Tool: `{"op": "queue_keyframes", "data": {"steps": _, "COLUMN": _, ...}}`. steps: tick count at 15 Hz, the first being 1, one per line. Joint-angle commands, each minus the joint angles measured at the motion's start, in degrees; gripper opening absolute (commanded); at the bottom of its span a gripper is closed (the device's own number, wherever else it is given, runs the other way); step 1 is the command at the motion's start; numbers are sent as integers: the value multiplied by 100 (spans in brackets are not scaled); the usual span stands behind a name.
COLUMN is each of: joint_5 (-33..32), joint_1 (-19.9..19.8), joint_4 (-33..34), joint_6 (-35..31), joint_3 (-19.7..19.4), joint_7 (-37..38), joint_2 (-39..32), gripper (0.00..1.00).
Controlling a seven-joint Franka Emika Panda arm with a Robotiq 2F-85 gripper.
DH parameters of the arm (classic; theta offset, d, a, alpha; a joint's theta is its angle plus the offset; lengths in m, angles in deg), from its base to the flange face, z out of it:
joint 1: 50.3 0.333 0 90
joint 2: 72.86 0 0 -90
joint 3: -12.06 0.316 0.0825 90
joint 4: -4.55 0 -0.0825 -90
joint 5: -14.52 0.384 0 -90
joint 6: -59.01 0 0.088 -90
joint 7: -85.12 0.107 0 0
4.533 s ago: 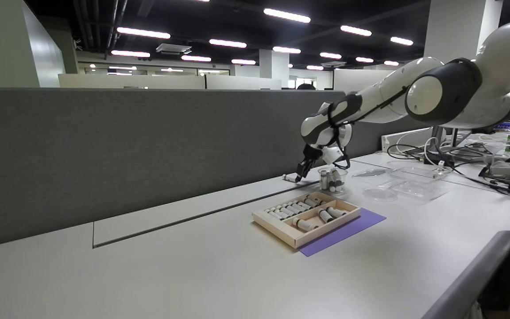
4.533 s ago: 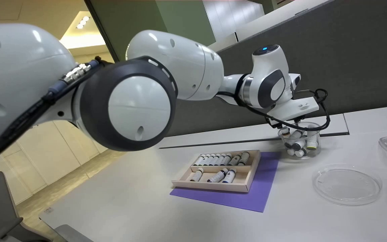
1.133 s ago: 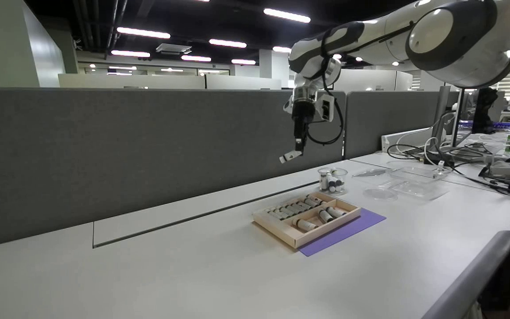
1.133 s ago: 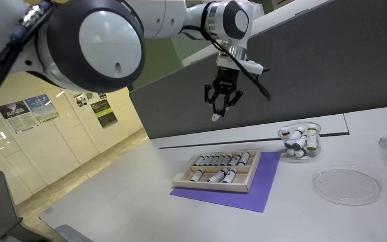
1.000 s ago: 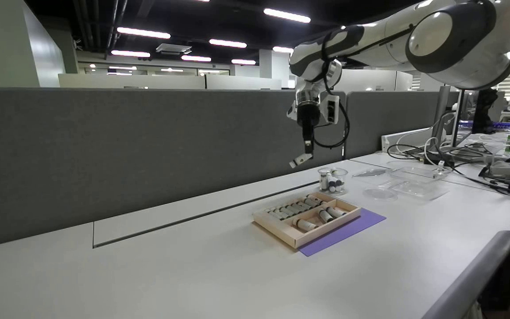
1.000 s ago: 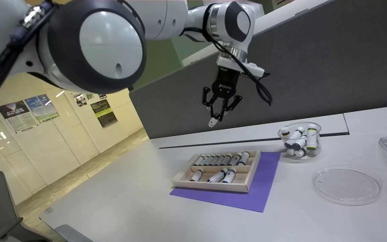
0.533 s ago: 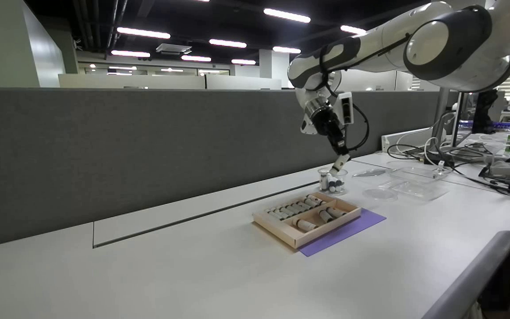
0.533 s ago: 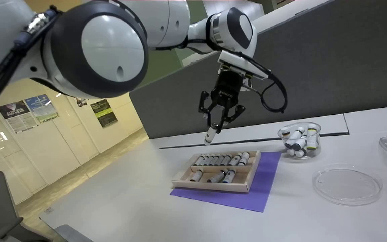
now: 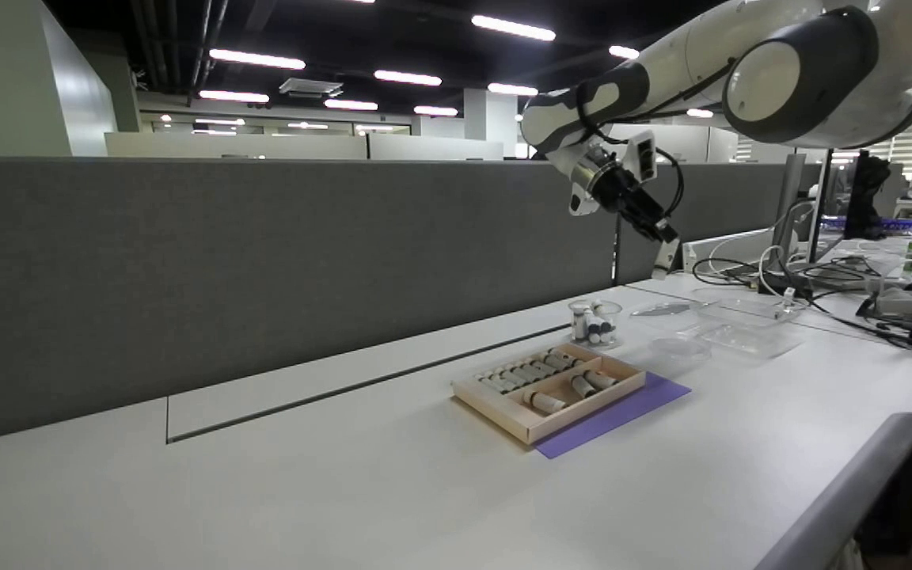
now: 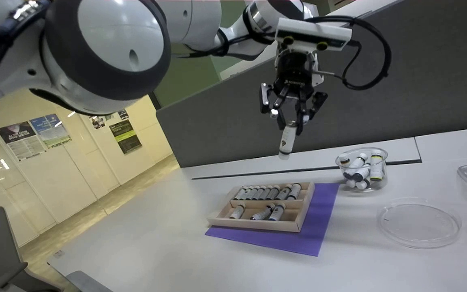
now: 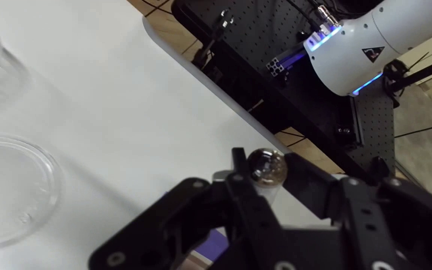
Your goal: Pick the bottle on the table and put it in the bowl
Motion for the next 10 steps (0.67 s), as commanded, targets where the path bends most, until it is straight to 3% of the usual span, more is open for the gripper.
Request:
{"op": "queue_keyframes", "data": {"steps": 1, "joint_5": -86, "joint_1": -7, "joint_4": 782, "joint_6": -425, "joint_3": -517, "joint_7": -207, "joint_2": -117, "gripper": 6}}
{"op": "queue_keyframes", "data": {"steps": 3, "joint_5": 63, "joint_1": -110, "joint_4": 994, "joint_6": -1014, "joint_3": -660, "joint_7": -27, "joint_2": -257, "gripper": 6}}
{"op": "queue_keyframes", "data": {"steps": 4, "joint_5": 66, "joint_1": -221, "joint_4": 571, "joint_6": -1553, "joint_3": -493, "joint_7": 156, "joint_2": -46, "gripper": 6}}
{"op": "queue_keyframes", "data": {"steps": 10, "joint_5": 596, "joint_1": -439, "joint_4": 551, "joint_6": -4011, "joint_3": -274, "joint_7": 716, "joint_2": -474, "gripper": 6}}
